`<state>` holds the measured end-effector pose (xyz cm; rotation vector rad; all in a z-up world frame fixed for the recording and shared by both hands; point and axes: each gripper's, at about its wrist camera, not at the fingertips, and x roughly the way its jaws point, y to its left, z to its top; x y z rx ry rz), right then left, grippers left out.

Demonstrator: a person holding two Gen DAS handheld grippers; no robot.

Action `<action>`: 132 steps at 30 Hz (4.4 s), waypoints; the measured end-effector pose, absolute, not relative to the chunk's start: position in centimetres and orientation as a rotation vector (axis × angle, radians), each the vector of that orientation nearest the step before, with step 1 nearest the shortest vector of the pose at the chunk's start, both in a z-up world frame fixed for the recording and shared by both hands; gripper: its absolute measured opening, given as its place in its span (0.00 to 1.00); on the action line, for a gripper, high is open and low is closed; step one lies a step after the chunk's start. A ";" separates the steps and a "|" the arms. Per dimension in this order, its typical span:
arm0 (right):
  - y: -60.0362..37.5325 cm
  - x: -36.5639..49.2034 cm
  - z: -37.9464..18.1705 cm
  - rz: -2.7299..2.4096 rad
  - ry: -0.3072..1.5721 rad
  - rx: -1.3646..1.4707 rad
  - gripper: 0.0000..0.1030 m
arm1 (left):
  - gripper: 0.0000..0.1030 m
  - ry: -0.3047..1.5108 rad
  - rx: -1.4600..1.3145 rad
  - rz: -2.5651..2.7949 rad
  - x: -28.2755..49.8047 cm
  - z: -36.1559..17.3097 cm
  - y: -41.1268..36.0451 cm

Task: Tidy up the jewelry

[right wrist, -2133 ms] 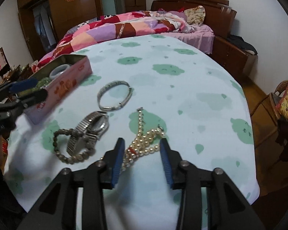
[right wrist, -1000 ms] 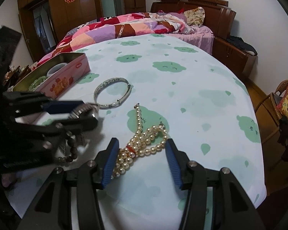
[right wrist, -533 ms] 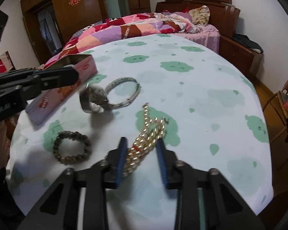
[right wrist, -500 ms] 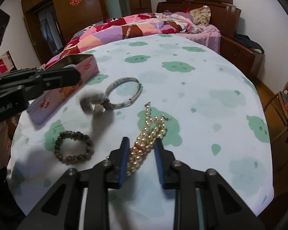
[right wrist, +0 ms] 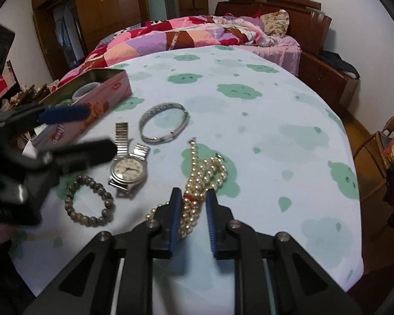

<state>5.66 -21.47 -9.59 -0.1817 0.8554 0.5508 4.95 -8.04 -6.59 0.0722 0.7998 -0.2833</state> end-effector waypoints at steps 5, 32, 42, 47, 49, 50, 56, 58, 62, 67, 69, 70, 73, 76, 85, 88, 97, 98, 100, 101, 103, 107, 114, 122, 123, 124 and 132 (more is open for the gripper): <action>-22.0 5.4 -9.6 0.542 0.859 -0.185 0.20 | 0.79 0.861 0.117 -0.295 5.5 -8.4 -9.4; -21.2 5.3 -9.7 0.569 0.832 -0.171 0.13 | 0.36 0.742 0.011 -0.281 4.7 -3.7 -5.0; -21.5 4.9 -6.0 0.577 0.730 -0.142 0.09 | 0.36 0.659 -0.024 -0.237 3.8 -0.5 -2.2; -21.0 5.1 -4.0 0.586 0.681 -0.137 0.09 | 0.36 0.633 -0.026 -0.212 3.4 0.5 -0.9; -20.6 5.2 -3.3 0.597 0.663 -0.137 0.09 | 0.36 0.623 -0.027 -0.197 3.4 0.9 -0.2; -20.4 5.2 -3.0 0.604 0.655 -0.136 0.09 | 0.36 0.618 -0.029 -0.188 3.3 1.1 0.1; -18.2 5.5 -1.4 0.658 0.610 -0.156 0.09 | 0.36 0.601 -0.042 -0.129 3.1 1.7 2.8; -17.3 5.7 -0.8 0.677 0.594 -0.165 0.09 | 0.36 0.597 -0.047 -0.108 3.1 1.8 3.6; -15.6 5.9 0.0 0.715 0.566 -0.177 0.09 | 0.36 0.581 -0.062 -0.068 2.7 2.3 5.4; -13.2 6.1 1.1 0.768 0.533 -0.189 0.09 | 0.36 0.565 -0.079 -0.020 2.4 2.7 7.7; -12.3 6.1 1.4 0.787 0.521 -0.195 0.09 | 0.36 0.567 -0.081 -0.002 2.5 2.6 8.3; -11.8 6.1 1.5 0.798 0.513 -0.198 0.09 | 0.36 0.570 -0.084 0.006 2.5 2.5 8.6; -10.4 6.2 1.7 0.825 0.505 -0.206 0.09 | 0.36 0.583 -0.093 0.026 2.7 1.9 9.4; -9.1 6.3 1.7 0.849 0.499 -0.218 0.09 | 0.36 0.600 -0.106 0.036 2.9 1.2 9.9; -5.5 6.8 0.9 0.904 0.519 -0.242 0.09 | 0.36 0.640 -0.125 0.052 3.6 -0.4 10.9; -4.6 7.0 0.4 0.913 0.528 -0.254 0.09 | 0.36 0.654 -0.134 0.059 4.0 -0.9 11.3; -3.7 7.8 -0.4 0.913 0.553 -0.258 0.09 | 0.36 0.693 -0.141 0.064 5.3 -2.5 12.0; -3.6 7.9 -0.5 0.912 0.555 -0.258 0.09 | 0.36 0.696 -0.141 0.064 5.4 -2.6 12.0; -3.4 8.0 -0.7 0.911 0.561 -0.260 0.09 | 0.36 0.700 -0.141 0.063 5.6 -2.8 12.1; -3.3 8.0 -0.8 0.911 0.563 -0.261 0.09 | 0.36 0.704 -0.141 0.064 5.7 -2.9 12.1; -2.9 8.2 -1.0 0.912 0.569 -0.266 0.09 | 0.36 0.711 -0.141 0.063 6.0 -3.1 12.2; -2.3 8.4 -1.7 0.914 0.591 -0.271 0.09 | 0.36 0.726 -0.141 0.061 6.1 -3.7 12.2; -1.8 9.4 -3.9 0.916 0.664 -0.277 0.09 | 0.37 0.754 -0.149 0.069 6.7 -4.5 12.3; -2.1 9.6 -4.7 0.918 0.698 -0.269 0.17 | 0.56 0.747 -0.150 0.083 6.6 -4.6 12.2; -2.2 9.6 -4.8 0.913 0.697 -0.266 0.29 | 0.61 0.740 -0.149 0.089 6.5 -4.5 12.2; -2.3 9.7 -4.8 0.906 0.697 -0.263 0.35 | 0.68 0.729 -0.146 0.099 6.4 -4.3 12.3; -2.3 9.8 -5.2 0.893 0.709 -0.261 0.44 | 0.69 0.737 -0.144 0.111 6.5 -4.5 12.4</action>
